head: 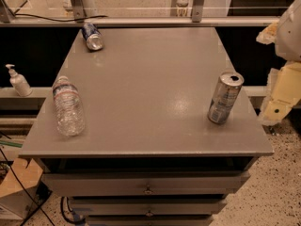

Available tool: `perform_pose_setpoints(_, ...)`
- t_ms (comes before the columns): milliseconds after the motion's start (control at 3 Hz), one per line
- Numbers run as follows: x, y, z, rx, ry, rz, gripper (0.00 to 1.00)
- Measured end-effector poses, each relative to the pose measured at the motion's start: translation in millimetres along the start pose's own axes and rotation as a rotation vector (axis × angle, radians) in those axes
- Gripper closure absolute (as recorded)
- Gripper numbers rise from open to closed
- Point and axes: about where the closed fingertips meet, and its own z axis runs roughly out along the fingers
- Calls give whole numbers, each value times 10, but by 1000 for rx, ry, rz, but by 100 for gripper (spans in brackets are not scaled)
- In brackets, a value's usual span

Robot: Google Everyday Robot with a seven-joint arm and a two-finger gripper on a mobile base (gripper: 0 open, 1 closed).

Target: Move redbull can near pepsi can

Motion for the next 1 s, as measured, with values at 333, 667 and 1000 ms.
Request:
perform_pose_setpoints(333,0,0,0,0,0,0,0)
perform_pose_setpoints(667,-75,32,12,-21,-50,-19,0)
perform_pose_setpoints(1000,-215,82,85,-53,-153,-45,0)
